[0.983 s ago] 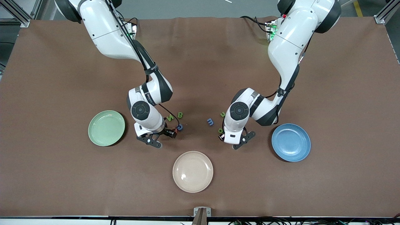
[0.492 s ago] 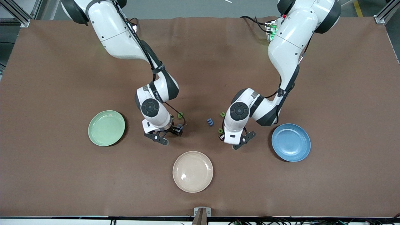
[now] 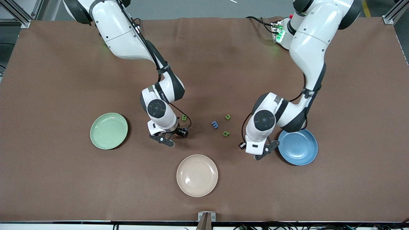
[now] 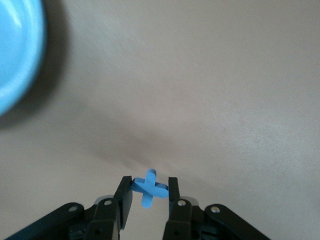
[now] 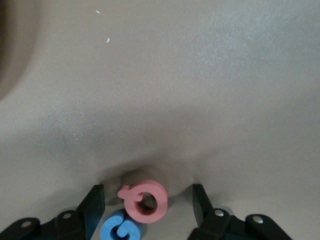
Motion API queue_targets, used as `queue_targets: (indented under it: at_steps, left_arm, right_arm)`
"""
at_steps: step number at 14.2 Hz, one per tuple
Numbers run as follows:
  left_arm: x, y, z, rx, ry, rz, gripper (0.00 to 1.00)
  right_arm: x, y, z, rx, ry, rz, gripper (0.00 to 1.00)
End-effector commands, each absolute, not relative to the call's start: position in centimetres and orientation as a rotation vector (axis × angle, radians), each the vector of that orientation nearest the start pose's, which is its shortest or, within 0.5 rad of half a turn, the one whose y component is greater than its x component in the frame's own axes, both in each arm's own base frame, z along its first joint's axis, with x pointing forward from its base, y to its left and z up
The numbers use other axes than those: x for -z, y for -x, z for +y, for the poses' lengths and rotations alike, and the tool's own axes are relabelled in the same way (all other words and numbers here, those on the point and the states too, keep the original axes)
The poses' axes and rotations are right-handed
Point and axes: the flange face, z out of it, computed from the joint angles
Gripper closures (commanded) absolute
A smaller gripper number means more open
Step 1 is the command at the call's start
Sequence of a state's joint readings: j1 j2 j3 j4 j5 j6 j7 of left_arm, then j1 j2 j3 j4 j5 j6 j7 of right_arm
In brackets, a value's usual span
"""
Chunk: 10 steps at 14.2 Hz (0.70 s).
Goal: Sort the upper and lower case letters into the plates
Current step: 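Carry the blue x into the blue plate and open the left gripper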
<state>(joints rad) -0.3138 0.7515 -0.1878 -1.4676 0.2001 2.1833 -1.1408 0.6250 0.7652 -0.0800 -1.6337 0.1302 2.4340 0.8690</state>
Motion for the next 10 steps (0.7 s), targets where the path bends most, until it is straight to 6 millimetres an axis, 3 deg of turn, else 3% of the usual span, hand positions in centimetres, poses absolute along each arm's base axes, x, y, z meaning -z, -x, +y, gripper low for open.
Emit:
queue_targets:
  at_steps: [1,3,5,10]
  left_arm:
    - [-26.1,-63.2,-26.9,-0.004,2.981,-0.696,0.99]
    - [-25.8,-64.0,-22.6,-0.03,2.988,-0.622,0.99]
    - [-25.5,-64.1,-20.2,-0.054,2.993,-0.547,0.99]
    - [-25.2,-65.6,-12.1,-0.094,3.015,-0.413,0.98]
  right_arm:
    - [-17.0,-58.3,36.0,0.045,3.08,0.585,0.25]
    - [-17.0,-58.3,36.0,0.043,3.081,0.585,0.33]
    - [-16.9,-58.2,36.0,0.037,3.082,0.592,0.41]
    - [-16.2,-57.3,36.1,0.014,3.098,0.585,0.45]
